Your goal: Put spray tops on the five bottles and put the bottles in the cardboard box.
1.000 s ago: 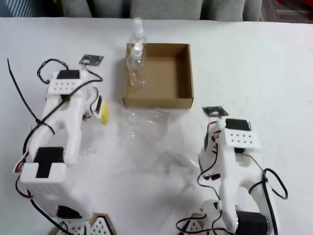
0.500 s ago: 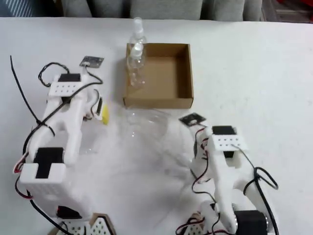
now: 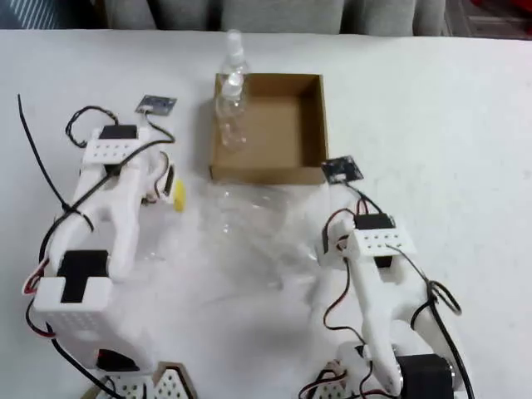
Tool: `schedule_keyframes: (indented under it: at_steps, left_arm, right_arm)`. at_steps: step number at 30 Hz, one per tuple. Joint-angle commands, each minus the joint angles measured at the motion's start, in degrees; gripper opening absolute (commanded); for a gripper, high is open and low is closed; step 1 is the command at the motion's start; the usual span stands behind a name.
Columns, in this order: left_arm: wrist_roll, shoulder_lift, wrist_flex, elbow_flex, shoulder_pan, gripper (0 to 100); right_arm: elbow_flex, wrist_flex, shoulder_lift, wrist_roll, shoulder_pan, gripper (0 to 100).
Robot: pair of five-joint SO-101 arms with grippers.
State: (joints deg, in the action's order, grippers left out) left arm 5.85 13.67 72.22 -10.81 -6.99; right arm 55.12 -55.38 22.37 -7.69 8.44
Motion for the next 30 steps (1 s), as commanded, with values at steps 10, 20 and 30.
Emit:
schedule_keyframes:
  at_steps: [10,20,30]
  left_arm:
    - [-0.4,-3.6,-2.1,0.0,-0.2,2]
    - [-0.4,-3.6,-2.8,0.0,-1.2,2]
    - [-0.4,-3.6,-3.3,0.0,-1.3,2]
  right_arm:
    - [-9.5,-25.7,10.2,2.6,2.6,1.9]
    - [-5.7,-22.9,0.6,-1.5,4.6,1.9]
    - [-12.3,-26.8,-4.6,6.5,11.6,13.3]
